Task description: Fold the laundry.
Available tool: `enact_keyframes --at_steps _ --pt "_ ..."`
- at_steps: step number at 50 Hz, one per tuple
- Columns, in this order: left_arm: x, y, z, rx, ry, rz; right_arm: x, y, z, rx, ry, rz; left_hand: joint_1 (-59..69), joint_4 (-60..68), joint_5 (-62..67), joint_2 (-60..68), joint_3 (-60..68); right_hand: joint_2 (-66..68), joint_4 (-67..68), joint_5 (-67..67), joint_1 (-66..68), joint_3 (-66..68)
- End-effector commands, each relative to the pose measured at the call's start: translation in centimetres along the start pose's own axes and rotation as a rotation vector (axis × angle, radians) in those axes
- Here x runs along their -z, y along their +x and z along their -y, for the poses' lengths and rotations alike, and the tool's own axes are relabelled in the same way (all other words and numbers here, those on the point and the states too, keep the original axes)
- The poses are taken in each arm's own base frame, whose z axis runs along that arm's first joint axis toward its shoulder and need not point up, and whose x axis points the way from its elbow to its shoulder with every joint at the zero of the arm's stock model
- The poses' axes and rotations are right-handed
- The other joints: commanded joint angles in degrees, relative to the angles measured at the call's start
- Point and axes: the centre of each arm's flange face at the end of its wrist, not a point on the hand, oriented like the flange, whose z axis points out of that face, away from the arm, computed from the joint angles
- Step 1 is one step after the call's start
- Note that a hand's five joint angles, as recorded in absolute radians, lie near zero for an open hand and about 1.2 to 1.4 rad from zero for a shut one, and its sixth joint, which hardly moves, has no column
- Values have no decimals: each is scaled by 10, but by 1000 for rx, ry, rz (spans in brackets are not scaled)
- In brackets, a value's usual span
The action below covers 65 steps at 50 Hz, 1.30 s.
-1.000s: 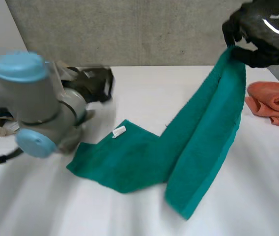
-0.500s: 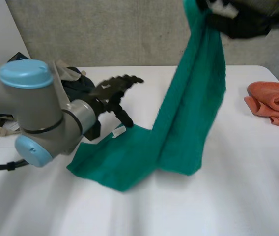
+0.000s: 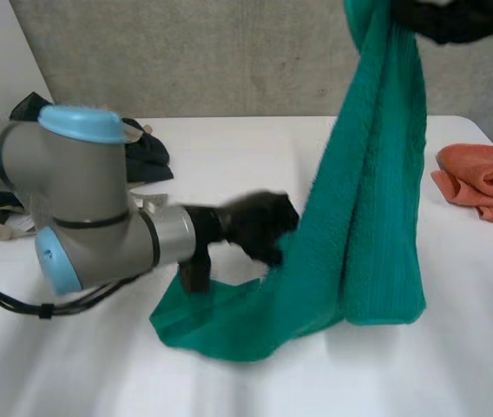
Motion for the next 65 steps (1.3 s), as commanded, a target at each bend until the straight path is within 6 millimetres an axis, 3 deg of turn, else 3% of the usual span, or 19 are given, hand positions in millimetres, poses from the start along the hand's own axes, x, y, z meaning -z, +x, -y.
enact_keyframes --at_steps 1,6,9,15,19,23,24,27,28,31,34,36,39,42,45,52,57,60,65 --pt "25 -34 75 -144 356 336 -7 5 -51 43 -103 -40 133 113 136 116 118 125 114 134 160 118" --pt "56 -14 132 -290 619 346 -21 24 -59 136 -119 -176 133 113 136 116 118 125 114 134 160 118" --pt "72 3 150 -343 719 324 -30 31 -53 158 -84 -235 133 113 136 116 118 125 114 134 160 118" --pt "101 10 159 -377 827 394 -36 22 -48 165 -53 -232 133 113 136 116 118 125 114 134 160 118" --pt "104 14 138 -415 791 419 -28 9 -60 147 -88 -204 133 113 136 116 118 125 114 134 160 118" --pt "90 -2 84 -450 600 467 -16 -11 -94 123 -183 -143 133 113 136 116 118 125 114 134 160 118" --pt "85 -9 59 -465 513 490 -8 -20 -115 112 -250 -119 133 113 136 116 118 125 114 134 160 118" --pt "76 -20 10 -489 336 535 11 -34 -149 84 -377 -83 133 113 136 116 118 125 114 134 160 118" --pt "75 -22 -1 -493 299 542 25 -45 -171 63 -467 -52 133 113 136 116 118 125 114 134 160 118" --pt "68 -26 -39 -511 165 563 52 -70 -206 30 -623 35 133 113 136 116 118 125 114 134 160 118" --pt "63 -31 -55 -511 99 584 69 -89 -223 27 -719 115 133 113 136 116 118 125 114 134 160 118" --pt "62 -37 -62 -502 59 611 79 -102 -234 40 -775 188 40 20 43 23 24 91 80 101 126 85" --pt "64 -41 -54 -486 53 634 80 -101 -240 46 -809 185 -256 -276 -252 -273 -271 -169 -180 -159 -134 -175" --pt "69 -38 -48 -475 37 633 73 -95 -238 25 -812 137 -383 -403 -379 -400 -398 -341 -352 -331 -306 -348" --pt "79 -33 -34 -462 41 624 60 -82 -227 -10 -795 47 -497 -517 -494 -514 -513 -390 -401 -380 -355 -397" --pt "113 -33 5 -455 142 662 41 -34 -179 -140 -725 -201 -541 -561 -538 -558 -556 -425 -436 -416 -390 -432" --pt "127 -53 21 -443 162 717 47 -23 -187 -253 -823 -240 -538 -558 -535 -555 -553 -467 -478 -458 -432 -474" --pt "131 -67 22 -453 117 724 57 -22 -204 -260 -934 -222 -541 -561 -538 -558 -556 -467 -479 -458 -432 -474" --pt "127 -93 17 -530 -5 688 73 -35 -224 -212 -1074 -134 -545 -565 -541 -561 -560 -424 -435 -414 -389 -431"
